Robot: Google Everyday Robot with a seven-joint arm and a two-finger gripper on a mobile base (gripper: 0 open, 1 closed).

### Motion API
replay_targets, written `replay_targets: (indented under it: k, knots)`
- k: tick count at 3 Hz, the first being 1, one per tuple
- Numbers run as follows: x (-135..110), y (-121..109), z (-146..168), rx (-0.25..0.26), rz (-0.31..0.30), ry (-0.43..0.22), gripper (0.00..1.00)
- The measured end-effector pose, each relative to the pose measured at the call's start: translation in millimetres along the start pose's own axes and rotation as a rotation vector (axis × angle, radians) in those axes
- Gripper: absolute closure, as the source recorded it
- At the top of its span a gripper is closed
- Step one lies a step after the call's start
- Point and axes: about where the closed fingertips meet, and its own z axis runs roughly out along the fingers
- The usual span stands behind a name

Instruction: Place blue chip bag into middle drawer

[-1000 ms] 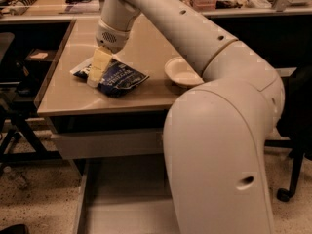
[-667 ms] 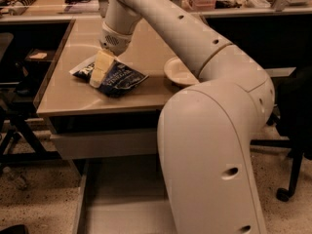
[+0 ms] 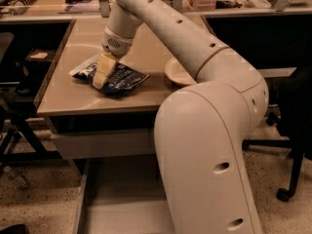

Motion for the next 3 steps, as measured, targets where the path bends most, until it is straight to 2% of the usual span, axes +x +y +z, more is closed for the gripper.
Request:
replay_targets:
  k: [3]
  knots:
    - [0.0,0.0,0.0,0.0,0.0,0.0,0.89]
